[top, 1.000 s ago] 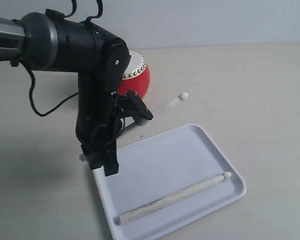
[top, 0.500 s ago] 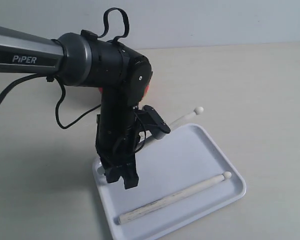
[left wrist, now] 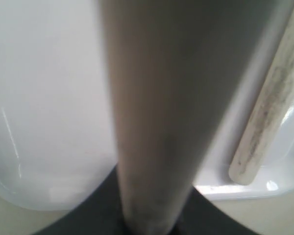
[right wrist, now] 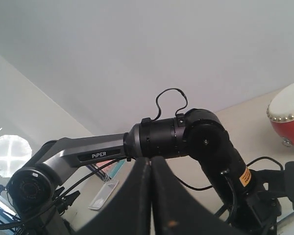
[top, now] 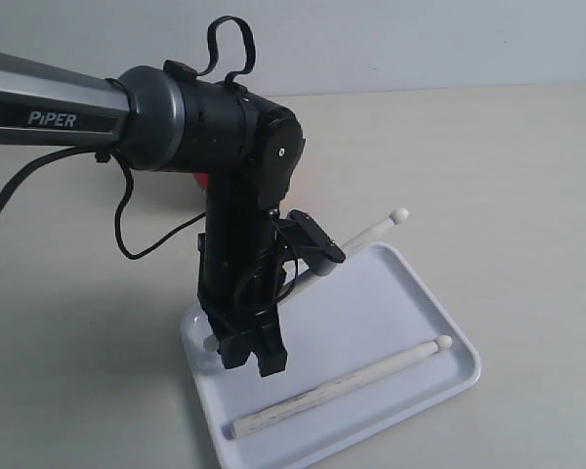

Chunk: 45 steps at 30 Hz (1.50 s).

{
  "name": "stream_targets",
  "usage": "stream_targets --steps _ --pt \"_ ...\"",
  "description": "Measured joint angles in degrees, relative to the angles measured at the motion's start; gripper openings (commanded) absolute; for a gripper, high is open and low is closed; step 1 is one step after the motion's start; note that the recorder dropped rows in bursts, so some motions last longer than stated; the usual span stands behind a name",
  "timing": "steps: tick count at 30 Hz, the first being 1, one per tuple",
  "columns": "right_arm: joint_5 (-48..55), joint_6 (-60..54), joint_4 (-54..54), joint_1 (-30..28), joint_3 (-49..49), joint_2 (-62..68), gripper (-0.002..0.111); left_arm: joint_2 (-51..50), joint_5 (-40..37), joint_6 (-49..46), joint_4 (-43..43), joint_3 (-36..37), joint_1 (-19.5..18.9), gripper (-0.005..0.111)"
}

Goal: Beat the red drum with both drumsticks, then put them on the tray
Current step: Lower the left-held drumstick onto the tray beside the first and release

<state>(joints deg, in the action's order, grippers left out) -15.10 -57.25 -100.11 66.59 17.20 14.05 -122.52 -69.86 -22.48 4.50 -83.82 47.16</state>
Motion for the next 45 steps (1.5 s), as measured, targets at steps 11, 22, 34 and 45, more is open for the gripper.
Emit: stream_targets --steps 11,22,34,45 --pt "0.00 -0.55 0.00 0.00 0.00 0.00 0.000 0.00 0.00 0.00 0.25 0.00 0.00 0.000" --pt "0.00 -0.76 0.00 0.00 0.00 0.00 0.000 0.00 0.00 -1.07 0.25 2.14 0.00 0.000" --pt "0.00 -0.87 0.00 0.00 0.00 0.00 0.000 0.00 0.00 -1.24 0.25 2.14 0.00 0.020" --pt "0.00 -0.87 0.00 0.00 0.00 0.00 0.000 0.00 0.00 -1.24 0.25 2.14 0.00 0.027"
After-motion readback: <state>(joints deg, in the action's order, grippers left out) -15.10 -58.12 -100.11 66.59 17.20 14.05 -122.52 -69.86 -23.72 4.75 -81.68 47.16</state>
